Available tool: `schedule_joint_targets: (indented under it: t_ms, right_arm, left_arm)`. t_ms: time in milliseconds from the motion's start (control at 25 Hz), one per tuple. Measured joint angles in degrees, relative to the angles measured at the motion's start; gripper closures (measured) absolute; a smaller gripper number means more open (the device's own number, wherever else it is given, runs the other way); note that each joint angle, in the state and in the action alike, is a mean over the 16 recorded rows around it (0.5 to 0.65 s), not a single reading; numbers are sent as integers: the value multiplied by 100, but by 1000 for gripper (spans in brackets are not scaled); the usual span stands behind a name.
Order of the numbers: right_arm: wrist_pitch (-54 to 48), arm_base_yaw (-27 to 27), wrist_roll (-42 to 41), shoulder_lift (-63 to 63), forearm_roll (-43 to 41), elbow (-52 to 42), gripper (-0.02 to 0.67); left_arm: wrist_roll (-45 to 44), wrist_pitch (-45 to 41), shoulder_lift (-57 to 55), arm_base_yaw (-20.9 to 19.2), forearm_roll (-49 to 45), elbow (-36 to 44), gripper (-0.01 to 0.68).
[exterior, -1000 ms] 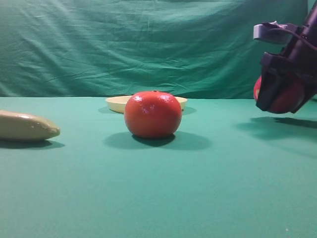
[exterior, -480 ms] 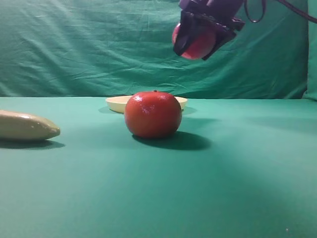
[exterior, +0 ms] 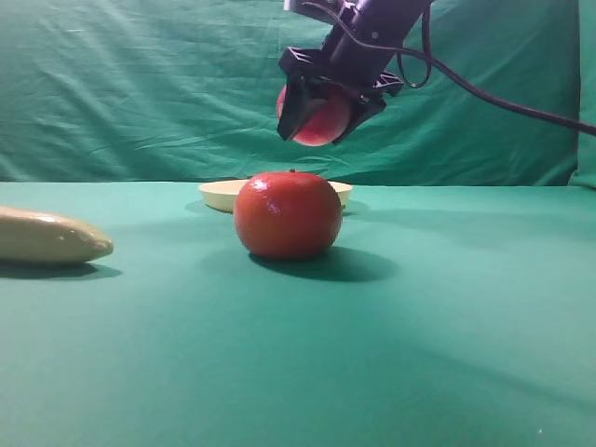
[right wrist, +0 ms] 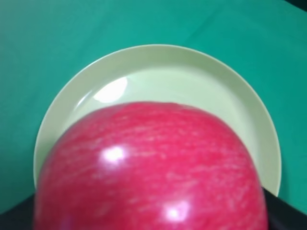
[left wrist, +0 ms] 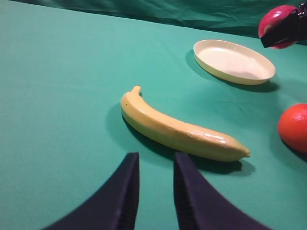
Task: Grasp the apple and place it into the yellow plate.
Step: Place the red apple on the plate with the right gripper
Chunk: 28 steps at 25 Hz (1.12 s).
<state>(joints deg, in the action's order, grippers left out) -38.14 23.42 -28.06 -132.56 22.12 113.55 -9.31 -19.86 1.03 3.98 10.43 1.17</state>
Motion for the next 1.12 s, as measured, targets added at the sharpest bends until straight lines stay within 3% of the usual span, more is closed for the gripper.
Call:
schedule_joint_targets:
  t_ms: [800, 960, 1120]
  right_arm:
    - [-8, 40, 8, -76, -71, 45, -17]
    - [-139, 40, 8, 113, -257, 99, 10]
    - [-408, 40, 9, 420, -494, 153, 114]
  left_arm:
    - [0, 0, 0, 0, 0, 0, 516]
    - [0, 0, 0, 0, 0, 0, 516]
    - [0, 0, 0, 0, 0, 0, 516]
